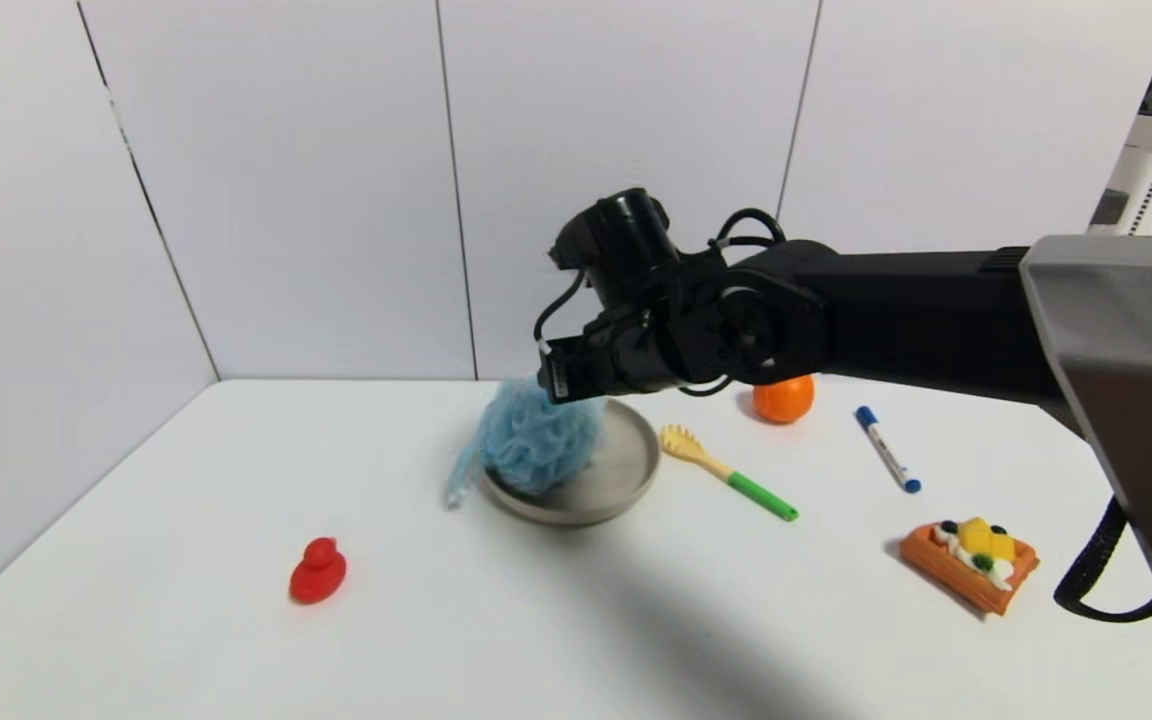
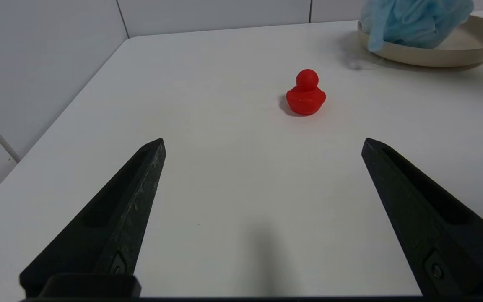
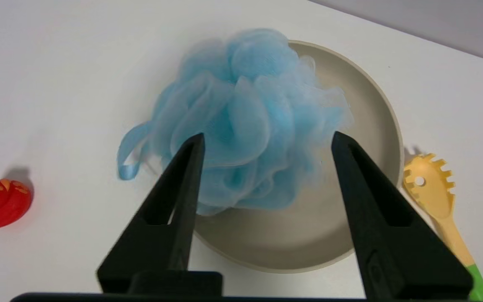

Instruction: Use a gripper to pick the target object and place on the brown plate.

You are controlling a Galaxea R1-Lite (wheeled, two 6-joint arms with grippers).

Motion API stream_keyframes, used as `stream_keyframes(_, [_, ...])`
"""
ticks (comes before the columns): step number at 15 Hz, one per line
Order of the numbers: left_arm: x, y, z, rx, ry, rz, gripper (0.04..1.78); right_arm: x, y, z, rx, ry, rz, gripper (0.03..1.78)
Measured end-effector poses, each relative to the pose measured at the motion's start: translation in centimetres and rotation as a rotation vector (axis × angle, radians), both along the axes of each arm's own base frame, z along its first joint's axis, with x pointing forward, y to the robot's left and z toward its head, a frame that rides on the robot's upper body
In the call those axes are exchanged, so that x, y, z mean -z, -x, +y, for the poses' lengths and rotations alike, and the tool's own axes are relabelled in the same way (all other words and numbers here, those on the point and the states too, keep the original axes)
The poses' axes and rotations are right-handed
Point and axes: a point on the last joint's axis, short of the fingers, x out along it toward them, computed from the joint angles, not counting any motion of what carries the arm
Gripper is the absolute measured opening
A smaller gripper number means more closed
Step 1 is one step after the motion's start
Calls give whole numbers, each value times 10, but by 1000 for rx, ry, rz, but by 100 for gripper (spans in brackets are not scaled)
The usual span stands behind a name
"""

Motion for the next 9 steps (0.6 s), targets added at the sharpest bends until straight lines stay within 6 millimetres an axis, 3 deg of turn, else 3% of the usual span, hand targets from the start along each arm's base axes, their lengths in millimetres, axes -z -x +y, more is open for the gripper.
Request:
stream_keyframes(4, [0, 0, 0, 0, 0, 0, 169, -28, 15, -22, 19, -4, -3, 135])
stream_keyframes(7, [0, 0, 0, 0, 0, 0, 169, -62, 52, -70, 51, 28, 42, 146])
stream_keyframes(9, [0, 0, 0, 0, 0, 0, 169, -75, 90, -114, 83, 75, 106, 152])
